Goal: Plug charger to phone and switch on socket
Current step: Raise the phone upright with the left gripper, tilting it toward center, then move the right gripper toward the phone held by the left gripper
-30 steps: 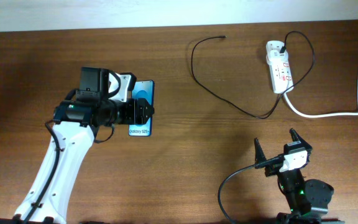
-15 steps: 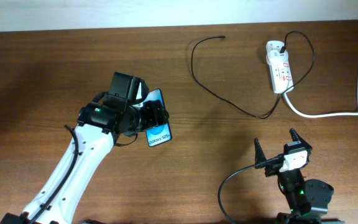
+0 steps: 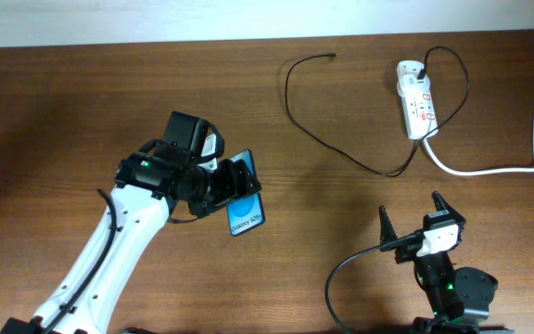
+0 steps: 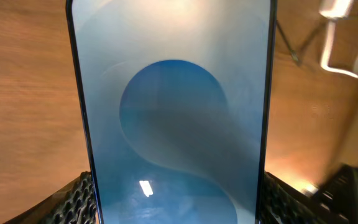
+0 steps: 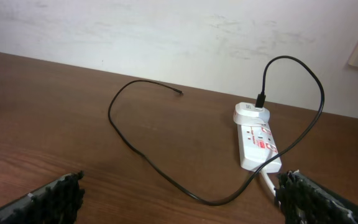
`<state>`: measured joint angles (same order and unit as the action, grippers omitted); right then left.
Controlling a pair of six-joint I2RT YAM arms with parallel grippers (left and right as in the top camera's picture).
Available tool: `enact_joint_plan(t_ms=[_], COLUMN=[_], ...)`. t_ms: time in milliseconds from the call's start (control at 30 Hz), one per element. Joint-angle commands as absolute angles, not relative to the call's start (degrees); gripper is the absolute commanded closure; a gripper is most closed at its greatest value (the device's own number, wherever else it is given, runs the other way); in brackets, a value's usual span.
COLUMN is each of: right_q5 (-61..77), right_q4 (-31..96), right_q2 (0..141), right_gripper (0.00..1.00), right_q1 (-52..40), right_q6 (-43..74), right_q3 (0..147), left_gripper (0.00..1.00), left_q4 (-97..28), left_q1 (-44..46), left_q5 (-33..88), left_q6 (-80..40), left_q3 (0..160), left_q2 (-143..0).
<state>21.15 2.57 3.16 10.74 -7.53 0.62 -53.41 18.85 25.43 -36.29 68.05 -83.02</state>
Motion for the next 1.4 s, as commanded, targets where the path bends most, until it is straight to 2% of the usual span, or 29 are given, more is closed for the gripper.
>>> enact_joint_plan(t_ms=[0,100,333,533,600,867,1033,1133,1233,1367], right_q5=[22.3,22.3,22.3,22.3,22.3,22.3,40.5,48.9,57.4,61.2], right_q4=[2.8,2.8,2.8,2.8,2.8,1.1,2.0,3.1,4.6,4.5], right_q2=[2.7,2.7,2.7,2.7,2.7,2.7,2.7,2.7,2.7,2.7], right_gripper=[0.02,0.02,0.02,0.02,0.02,0.02,0.02,0.02,0.02,0.02], right_q1=[11.0,11.0,11.0,11.0,11.0,11.0,10.9,10.9,10.9,10.9], right_q6=[-7.5,-7.5,-7.5,-7.5,-7.5,-7.5,12.8,38.4,48.0,57.8], right_q3=[0.3,0.3,0.3,0.3,0.3,0.3,0.3,0.3,0.3,0.3], left_gripper=[0.6,0.6,0.61,0.64,0.61,0.61,0.6,0.6,0.59,0.59], left_q4=[-53.0,-53.1,-52.6,-51.2,-51.1,-51.0,-51.0,-50.2,-50.0,-50.0], left_q1=[16.0,13.1,12.6,12.6,12.4,11.3,10.2,9.9,10.0,10.0], left_q5=[40.1,44.2,43.7,43.5,42.3,42.3,40.7,40.5,40.5,40.5], left_q6=[-39.9,-41.8,-51.0,-51.2,-51.2,-51.1,-51.1,-51.1,-50.9,-48.7], left_q3=[69.5,69.5,69.5,69.5,69.5,69.5,69.5,69.5,69.5,69.5], left_q2=[-82.2,-82.2,-82.2,-82.2,-82.2,-82.1,-82.1,-82.2,-82.2,-82.2])
